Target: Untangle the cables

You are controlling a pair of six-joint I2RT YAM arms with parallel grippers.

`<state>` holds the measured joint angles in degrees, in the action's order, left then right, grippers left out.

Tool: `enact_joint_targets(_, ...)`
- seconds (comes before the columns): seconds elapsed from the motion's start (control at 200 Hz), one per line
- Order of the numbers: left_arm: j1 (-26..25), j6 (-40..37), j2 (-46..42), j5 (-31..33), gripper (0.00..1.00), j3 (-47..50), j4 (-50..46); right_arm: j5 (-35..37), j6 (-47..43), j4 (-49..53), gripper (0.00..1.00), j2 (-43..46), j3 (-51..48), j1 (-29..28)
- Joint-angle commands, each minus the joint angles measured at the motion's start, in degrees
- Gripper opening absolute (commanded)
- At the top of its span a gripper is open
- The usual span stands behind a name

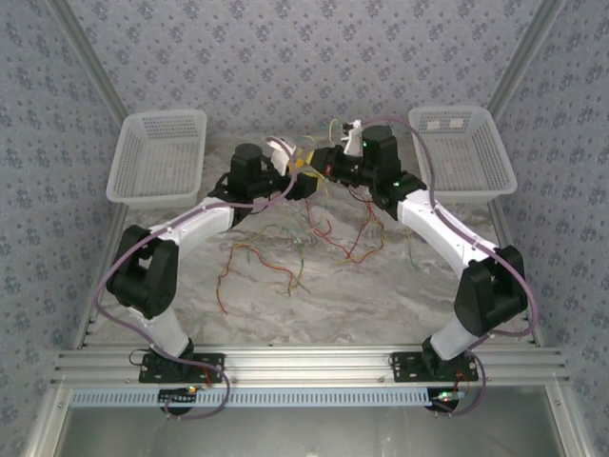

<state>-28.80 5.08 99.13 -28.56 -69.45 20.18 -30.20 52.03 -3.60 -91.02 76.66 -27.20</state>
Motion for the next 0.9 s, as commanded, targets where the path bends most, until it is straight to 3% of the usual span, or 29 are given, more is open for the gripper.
enact_joint_targets(0.0, -0.6, 2.6, 0.7, -5.2, 0.76, -0.8, 10.5, -6.3, 3.2, -5.0, 0.00, -1.8, -0.2, -2.2)
enact_joint_targets(0.205, -3.6, 4.3, 1.2, -11.1, 0.71, -0.1, 15.1, -7.1, 2.1, -11.0, 0.00, -4.1, -0.1, -1.5)
enact_joint_targets(0.38, -3.7, 5.7, -0.2, -13.0, 0.59, 4.1, 18.9, -5.3, -1.0, -8.7, 0.00, -3.8, 0.0, 1.8)
enact_joint_targets(0.55, -3.5, 3.0, -2.3, -13.8, 0.59, 5.7, 16.1, -3.0, -8.8, 0.9, 0.00, -3.8, 3.8, 1.9)
enact_joint_targets(0.785, -3.4, 1.5, -1.6, -7.3, 0.66, 4.7, 15.1, -6.9, -0.1, -4.0, 0.00, -4.7, 1.7, 1.0)
enact_joint_targets(0.894, -2.4, 2.8, 0.5, -6.9, 0.70, 2.7, 15.4, -9.5, 6.3, -13.5, 0.00, -4.3, -1.7, -0.2)
